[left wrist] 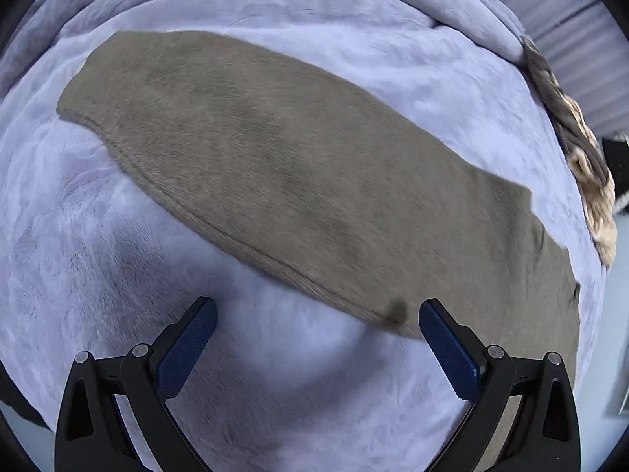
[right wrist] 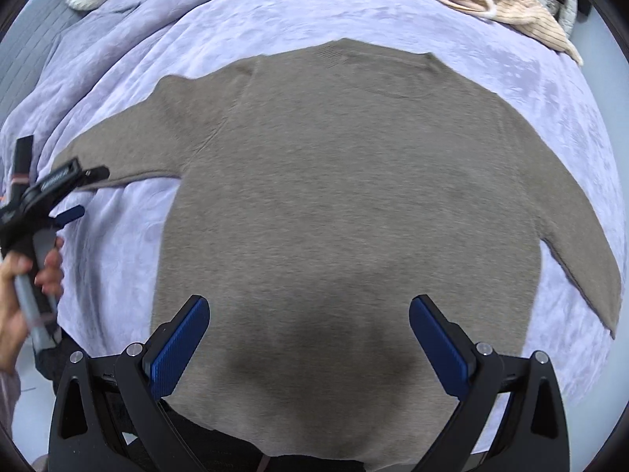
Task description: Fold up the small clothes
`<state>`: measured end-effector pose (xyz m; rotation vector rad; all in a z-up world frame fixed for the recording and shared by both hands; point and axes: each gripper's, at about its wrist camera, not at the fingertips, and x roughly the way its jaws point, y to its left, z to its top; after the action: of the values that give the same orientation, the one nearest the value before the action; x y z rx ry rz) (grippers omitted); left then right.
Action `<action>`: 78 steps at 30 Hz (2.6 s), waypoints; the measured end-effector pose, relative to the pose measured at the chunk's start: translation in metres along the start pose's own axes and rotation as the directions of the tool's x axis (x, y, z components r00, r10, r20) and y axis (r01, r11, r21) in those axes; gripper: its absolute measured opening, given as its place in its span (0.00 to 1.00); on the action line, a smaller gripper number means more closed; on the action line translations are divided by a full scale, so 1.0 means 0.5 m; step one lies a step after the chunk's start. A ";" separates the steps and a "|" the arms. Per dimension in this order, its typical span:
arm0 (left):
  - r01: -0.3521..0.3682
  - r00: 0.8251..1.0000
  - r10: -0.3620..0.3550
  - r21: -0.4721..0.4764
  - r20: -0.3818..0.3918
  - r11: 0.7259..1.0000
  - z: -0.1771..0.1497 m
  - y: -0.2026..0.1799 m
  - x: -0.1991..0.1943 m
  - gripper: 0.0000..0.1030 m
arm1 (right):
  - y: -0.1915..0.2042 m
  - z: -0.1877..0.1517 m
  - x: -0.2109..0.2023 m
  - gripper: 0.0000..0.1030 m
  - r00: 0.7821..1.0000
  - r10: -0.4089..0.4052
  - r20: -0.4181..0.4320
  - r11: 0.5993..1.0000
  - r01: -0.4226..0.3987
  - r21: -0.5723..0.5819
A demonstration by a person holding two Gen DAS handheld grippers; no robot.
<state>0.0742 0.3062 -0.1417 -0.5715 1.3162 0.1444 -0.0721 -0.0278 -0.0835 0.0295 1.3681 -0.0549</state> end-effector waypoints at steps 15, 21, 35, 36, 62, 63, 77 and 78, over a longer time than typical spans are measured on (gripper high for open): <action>-0.029 0.962 0.023 0.020 0.270 0.999 0.059 -0.041 -0.096 0.08 | 0.031 0.002 0.022 0.99 0.999 0.036 -0.013 0.998 -0.036 -0.048; 0.028 0.922 -0.139 0.296 0.360 0.955 0.005 -0.271 -0.191 0.08 | -0.035 -0.003 0.007 0.99 0.999 0.054 0.010 0.998 -0.054 0.026; 0.126 0.975 -0.221 0.776 0.017 0.618 -0.335 -0.780 0.015 0.09 | -0.316 -0.059 0.022 0.99 1.000 0.005 0.001 0.943 -0.005 0.332; 0.122 0.979 -0.203 0.784 0.005 0.609 -0.351 -0.781 0.030 0.09 | -0.333 -0.065 0.027 0.99 1.000 0.006 -0.005 0.937 -0.004 0.350; 0.112 0.991 -0.077 0.358 -0.112 0.927 -0.037 -0.432 0.133 0.57 | -0.043 0.310 0.183 0.10 0.950 -0.223 0.219 0.893 0.288 -0.345; 0.115 0.990 -0.077 0.378 -0.115 0.919 -0.040 -0.440 0.132 0.54 | -0.072 0.309 0.162 0.10 0.959 -0.163 0.232 0.934 0.226 -0.277; 0.049 0.996 -0.010 0.441 -0.091 0.896 -0.036 -0.487 0.148 0.48 | -0.500 0.074 0.175 0.48 0.852 0.316 0.416 0.553 -0.522 0.649; 0.062 0.996 -0.025 0.446 -0.088 0.893 -0.036 -0.489 0.145 0.18 | -0.496 0.070 0.171 0.51 0.846 0.325 0.422 0.544 -0.532 0.648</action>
<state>0.1791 0.0734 -0.1356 -0.2111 1.3573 -0.2214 -0.0348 -0.2789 -0.1574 1.0494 0.9544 -0.1989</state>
